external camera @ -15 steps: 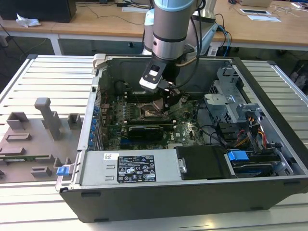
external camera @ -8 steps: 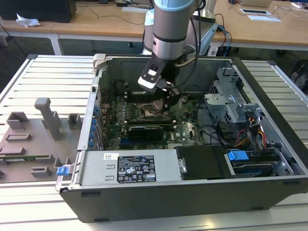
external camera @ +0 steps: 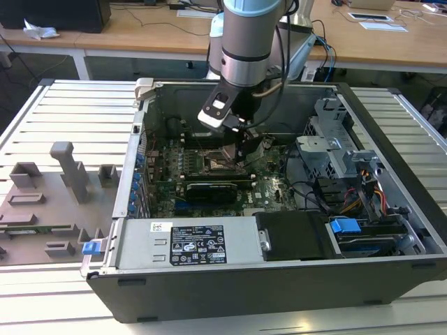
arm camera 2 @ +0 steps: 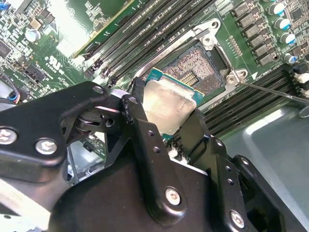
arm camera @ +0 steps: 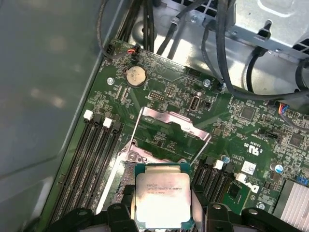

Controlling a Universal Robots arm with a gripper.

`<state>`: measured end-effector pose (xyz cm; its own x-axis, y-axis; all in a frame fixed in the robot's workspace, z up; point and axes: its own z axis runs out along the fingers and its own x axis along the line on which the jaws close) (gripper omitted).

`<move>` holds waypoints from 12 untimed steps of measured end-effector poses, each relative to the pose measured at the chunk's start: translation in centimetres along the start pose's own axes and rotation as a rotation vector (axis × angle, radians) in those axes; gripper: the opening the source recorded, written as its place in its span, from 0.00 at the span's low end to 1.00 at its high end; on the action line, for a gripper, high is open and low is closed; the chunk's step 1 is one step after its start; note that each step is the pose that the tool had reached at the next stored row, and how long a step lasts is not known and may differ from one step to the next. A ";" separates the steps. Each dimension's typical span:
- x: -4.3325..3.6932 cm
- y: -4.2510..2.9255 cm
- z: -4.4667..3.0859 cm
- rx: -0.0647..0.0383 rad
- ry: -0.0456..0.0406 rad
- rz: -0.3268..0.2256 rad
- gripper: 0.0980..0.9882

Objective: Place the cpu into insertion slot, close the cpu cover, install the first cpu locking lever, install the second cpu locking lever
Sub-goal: 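Place the cpu into insertion slot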

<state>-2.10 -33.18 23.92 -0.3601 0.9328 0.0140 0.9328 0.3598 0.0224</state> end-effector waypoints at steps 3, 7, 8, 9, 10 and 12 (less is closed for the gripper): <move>0.00 0.00 0.01 0.000 -0.0015 0.029 0.50; 0.00 0.00 0.02 0.000 -0.0036 0.064 0.50; 0.00 0.00 0.02 0.000 -0.0048 0.078 0.50; 0.00 0.00 0.02 0.000 -0.0062 0.093 0.50; 0.00 0.00 0.02 0.000 -0.0071 0.103 0.50; 0.00 0.00 0.03 0.000 -0.0081 0.117 0.50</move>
<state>-2.10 -33.18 23.89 -0.2491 0.9685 0.0084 0.9683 0.2488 0.0207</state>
